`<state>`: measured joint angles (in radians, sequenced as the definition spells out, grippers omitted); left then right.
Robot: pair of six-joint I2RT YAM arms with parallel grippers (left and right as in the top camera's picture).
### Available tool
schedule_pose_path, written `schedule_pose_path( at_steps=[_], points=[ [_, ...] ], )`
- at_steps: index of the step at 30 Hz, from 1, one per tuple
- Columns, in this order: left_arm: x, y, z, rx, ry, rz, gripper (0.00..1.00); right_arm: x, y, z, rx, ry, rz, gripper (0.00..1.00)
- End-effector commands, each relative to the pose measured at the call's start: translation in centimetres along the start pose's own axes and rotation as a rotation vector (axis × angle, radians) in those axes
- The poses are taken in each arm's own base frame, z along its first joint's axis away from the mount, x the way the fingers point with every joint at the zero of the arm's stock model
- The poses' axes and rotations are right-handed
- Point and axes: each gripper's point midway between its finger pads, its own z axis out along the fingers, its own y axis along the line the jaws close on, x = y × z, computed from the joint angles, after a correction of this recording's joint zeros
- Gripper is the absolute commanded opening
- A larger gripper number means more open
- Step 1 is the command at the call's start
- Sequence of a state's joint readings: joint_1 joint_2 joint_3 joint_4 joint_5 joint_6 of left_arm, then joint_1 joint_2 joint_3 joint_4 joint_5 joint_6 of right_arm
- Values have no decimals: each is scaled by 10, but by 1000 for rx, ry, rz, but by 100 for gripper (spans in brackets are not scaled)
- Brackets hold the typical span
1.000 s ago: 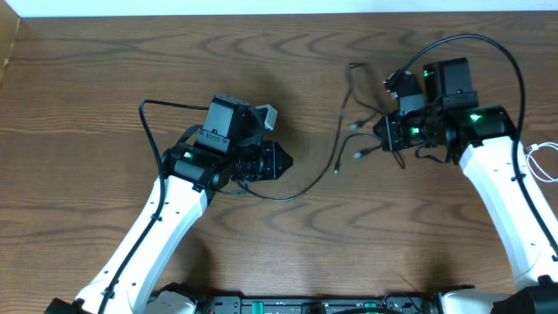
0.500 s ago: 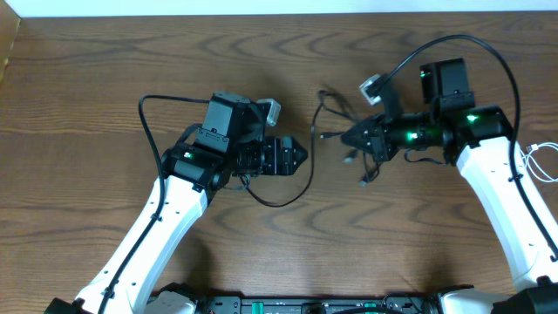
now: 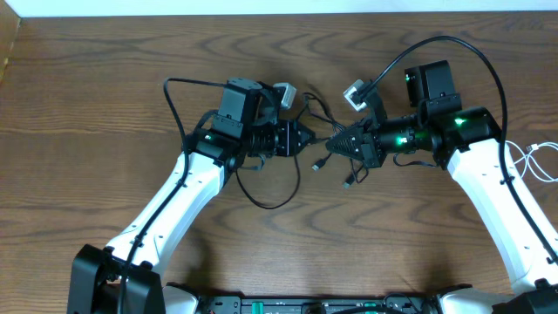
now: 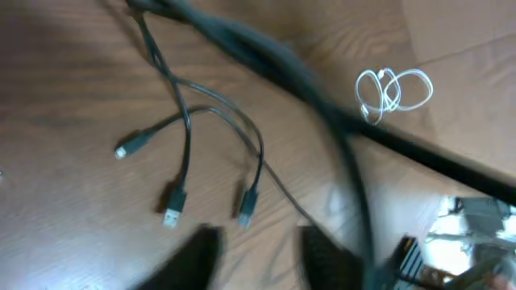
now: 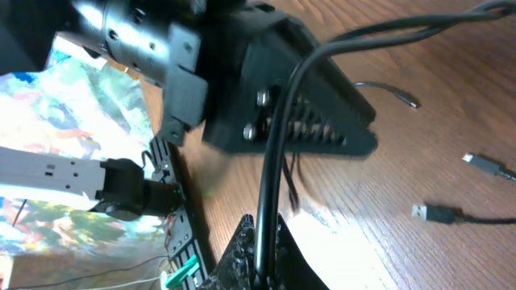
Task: Untangle cables
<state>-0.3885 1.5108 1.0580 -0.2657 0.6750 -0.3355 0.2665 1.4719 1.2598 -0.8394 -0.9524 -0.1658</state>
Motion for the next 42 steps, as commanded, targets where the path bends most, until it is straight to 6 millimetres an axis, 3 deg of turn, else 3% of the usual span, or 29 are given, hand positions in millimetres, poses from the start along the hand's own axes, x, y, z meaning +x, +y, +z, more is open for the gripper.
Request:
schedule_pose_path(
  at_steps=[1,3,4,6,8,10,15,21,25,34,42],
  points=[
    [-17,-9,-12,23,-57,42,8,2,-12,-4,113,10,-8,1],
    [-24,-8,-29,12,-95,36,8,10,-61,-19,403,30,127,1],
    [-27,-7,-36,7,-109,33,8,13,-75,-26,492,30,173,1],
    [-34,4,-64,-39,-162,1,8,28,-119,-63,801,7,347,1],
    [-37,18,-83,-104,-197,-38,8,37,-134,-84,922,-13,442,1],
    [-33,53,-121,-248,-249,-126,8,44,-146,-103,980,-40,517,1],
    [-17,105,-182,-417,-317,-297,8,52,-165,-136,1028,-95,605,1],
    [-3,145,-224,-505,-380,-461,8,61,-180,-166,1073,-146,689,1],
    [3,152,-231,-520,-385,-501,8,68,-186,-181,1093,-194,767,1],
    [4,154,-232,-531,-386,-506,8,73,-192,-195,1109,-256,858,1],
    [9,194,-283,-661,-578,-748,8,92,-208,-243,1212,-401,1028,1]
  ],
)
